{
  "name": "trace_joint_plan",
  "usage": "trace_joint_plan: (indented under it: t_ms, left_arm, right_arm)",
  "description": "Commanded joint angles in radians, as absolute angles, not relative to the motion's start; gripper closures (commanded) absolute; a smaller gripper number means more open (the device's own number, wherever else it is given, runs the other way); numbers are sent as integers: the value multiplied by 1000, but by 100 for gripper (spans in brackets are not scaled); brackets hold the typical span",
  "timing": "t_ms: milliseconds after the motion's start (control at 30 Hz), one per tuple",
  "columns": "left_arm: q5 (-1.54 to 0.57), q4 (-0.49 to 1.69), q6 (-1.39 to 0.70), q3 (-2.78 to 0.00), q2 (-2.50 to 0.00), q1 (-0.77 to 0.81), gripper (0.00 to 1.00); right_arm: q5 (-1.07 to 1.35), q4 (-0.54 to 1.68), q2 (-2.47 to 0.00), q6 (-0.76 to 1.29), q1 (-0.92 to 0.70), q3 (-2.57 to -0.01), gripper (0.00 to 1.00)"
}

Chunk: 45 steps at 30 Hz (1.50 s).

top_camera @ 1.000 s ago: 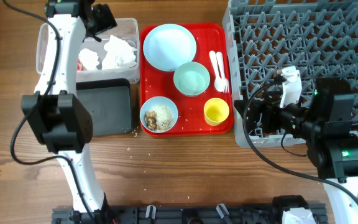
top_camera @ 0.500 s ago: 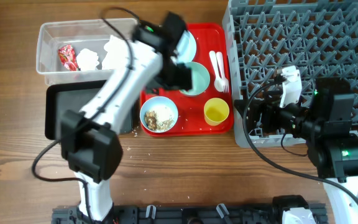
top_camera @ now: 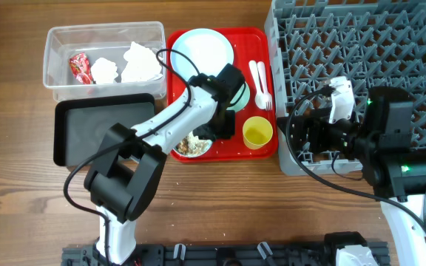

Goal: Sort waste into correct bins and load items into the dishwasher rack
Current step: 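Grasp the bowl of rice scraps with the left gripper and lift it, then tip the bowl over the black tray to pour out the rice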

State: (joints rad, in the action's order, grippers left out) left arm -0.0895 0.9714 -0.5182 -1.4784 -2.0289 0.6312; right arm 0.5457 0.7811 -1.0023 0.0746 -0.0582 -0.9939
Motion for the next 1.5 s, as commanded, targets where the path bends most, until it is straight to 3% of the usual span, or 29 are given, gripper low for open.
trace_joint_plan:
  t_ms: [0, 167, 467, 700, 1033, 1133, 1467]
  left_arm:
    - [-61, 941, -521, -1424, -2026, 630, 69]
    - [-63, 938, -522, -1427, -2021, 630, 96]
    - [-133, 1150, -454, -1587, -1850, 595, 96]
    - [-267, 1271, -300, -1587, -1756, 336, 96]
    - [-748, 1248, 96, -1398, -1757, -183, 96]
    - [-822, 1207, 128, -1333, -1757, -287, 96]
    - [-1014, 1155, 184, -1243, -1757, -416, 96]
  right_arm:
    - [541, 779, -1008, 82, -62, -1013, 0]
    - [540, 779, -1009, 81, -62, -1013, 0]
    - [540, 778, -1009, 82, -62, -1013, 0]
    - [541, 775, -1009, 82, -62, -1013, 0]
    - [541, 775, -1009, 82, -62, -1013, 0]
    - [540, 775, -1009, 81, -62, -1013, 0]
    - [541, 776, -1012, 82, -63, -1013, 0]
